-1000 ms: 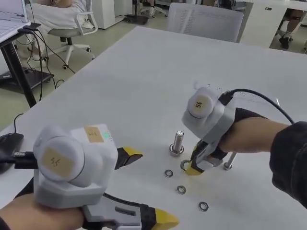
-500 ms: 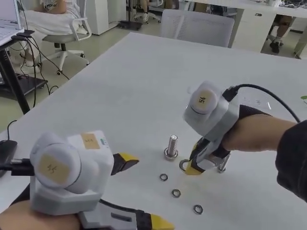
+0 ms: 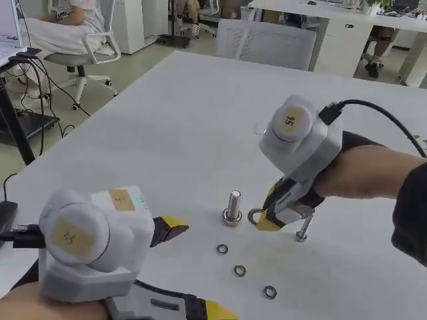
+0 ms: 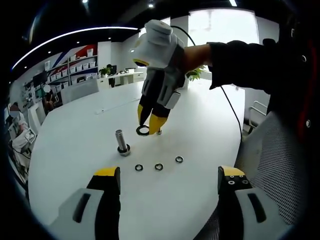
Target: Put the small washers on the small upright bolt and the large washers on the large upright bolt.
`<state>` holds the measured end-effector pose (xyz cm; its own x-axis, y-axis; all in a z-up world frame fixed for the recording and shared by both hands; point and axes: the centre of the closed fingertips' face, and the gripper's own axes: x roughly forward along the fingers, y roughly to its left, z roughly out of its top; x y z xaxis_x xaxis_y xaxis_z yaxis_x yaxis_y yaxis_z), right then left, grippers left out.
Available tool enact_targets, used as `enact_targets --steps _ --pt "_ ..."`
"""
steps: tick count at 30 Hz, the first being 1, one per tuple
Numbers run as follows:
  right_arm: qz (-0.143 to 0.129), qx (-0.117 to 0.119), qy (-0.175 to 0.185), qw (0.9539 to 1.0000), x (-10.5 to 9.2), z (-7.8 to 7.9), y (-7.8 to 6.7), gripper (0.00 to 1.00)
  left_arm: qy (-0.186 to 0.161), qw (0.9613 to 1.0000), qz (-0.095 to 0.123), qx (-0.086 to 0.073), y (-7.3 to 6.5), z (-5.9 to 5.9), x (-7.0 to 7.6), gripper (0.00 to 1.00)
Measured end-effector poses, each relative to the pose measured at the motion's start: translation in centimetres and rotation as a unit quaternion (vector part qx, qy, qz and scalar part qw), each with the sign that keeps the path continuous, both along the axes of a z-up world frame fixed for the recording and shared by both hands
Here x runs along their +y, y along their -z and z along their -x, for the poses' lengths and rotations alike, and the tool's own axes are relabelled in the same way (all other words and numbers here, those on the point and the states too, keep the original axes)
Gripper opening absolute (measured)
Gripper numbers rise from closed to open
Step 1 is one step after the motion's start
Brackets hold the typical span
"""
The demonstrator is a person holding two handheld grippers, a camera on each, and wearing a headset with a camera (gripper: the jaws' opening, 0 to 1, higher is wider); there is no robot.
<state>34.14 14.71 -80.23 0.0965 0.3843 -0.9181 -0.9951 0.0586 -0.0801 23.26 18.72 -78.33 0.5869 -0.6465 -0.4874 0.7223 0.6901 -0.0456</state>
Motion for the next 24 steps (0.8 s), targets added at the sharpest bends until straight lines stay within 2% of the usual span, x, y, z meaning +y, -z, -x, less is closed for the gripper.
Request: enact_targets --steps 12,24 --pt "-0.019 -0.023 -0.004 0.9996 1.5 -0.9 -2.0 0.23 -0.002 1.0 -0.001 0.0 0.0 0.0 0.2 0.8" --pt "-0.032 -0.035 -0.013 0.9988 3.5 -2.5 -2.3 0.23 -0.008 1.0 -0.002 0.002 0.1 -0.1 0.4 0.8"
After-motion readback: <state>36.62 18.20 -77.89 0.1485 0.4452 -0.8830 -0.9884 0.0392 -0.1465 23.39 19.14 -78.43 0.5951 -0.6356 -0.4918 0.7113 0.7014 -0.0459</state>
